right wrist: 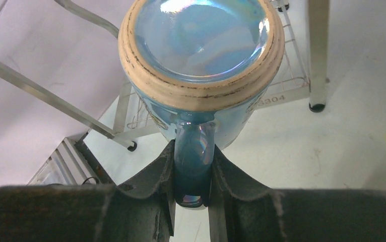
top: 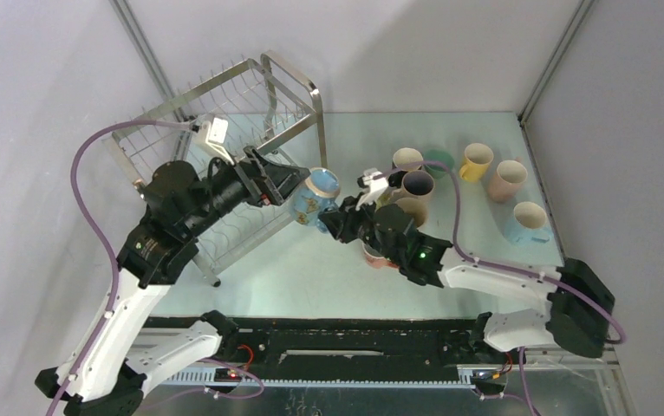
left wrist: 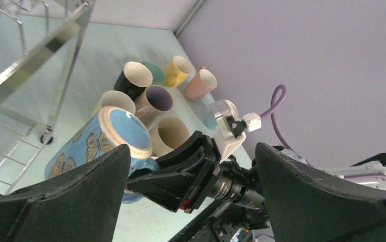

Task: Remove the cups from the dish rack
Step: Unload the cup from the dish rack, then place the cup at the center of the board.

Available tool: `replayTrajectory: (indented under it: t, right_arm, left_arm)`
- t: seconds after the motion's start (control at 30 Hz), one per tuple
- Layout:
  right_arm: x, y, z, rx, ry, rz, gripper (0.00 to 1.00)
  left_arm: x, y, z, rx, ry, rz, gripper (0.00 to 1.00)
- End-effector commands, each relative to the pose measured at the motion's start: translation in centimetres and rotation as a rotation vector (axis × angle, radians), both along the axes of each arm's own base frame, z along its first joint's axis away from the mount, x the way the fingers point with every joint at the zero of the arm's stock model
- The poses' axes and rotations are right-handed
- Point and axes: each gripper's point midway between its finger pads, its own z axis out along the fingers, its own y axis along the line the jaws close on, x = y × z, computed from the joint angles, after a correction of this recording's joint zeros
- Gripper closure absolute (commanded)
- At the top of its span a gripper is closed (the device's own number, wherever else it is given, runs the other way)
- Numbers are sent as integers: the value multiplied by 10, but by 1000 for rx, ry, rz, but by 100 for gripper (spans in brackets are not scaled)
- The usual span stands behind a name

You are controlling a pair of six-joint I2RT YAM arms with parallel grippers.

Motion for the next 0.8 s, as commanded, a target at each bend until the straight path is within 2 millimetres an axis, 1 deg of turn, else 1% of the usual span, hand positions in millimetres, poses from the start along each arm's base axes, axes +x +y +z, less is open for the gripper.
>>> replayTrajectory:
  t: [0.0, 0.03, 0.07, 0.23, 0.37, 0.47, 0.5, 0.63, 0.77]
  right_arm:
    - [-5, -28, 82, 254, -66, -57, 100]
    - [-8, -36, 88, 275, -67, -63, 100]
    - [-9, -43, 91, 288, -62, -71, 100]
    - [-13, -78, 102, 359, -42, -99, 100]
    - [-15, -106, 112, 410, -36, -126, 100]
    - [-16, -127, 118, 447, -40, -147, 100]
    - [-18, -133, 122, 461, -45, -148, 100]
    - [-24, -152, 137, 513, -60, -144, 100]
    - [-33, -170, 154, 564, -86, -127, 100]
  left_arm:
    - [-4, -10, 6, -93, -3, -5, 0]
    - [-5, -14, 2, -102, 8, -10, 0]
    - [-5, -16, -1, -111, 17, -14, 0]
    - [-8, -30, -10, -177, 51, -32, 0]
    - [-7, -37, -16, -254, 87, -19, 0]
    - [-7, -48, -19, -314, 117, -40, 1]
    - [-3, -51, -21, -328, 127, -26, 2]
    - [-1, -69, -20, -367, 159, -37, 4]
    - [3, -80, -18, -399, 176, -41, 6]
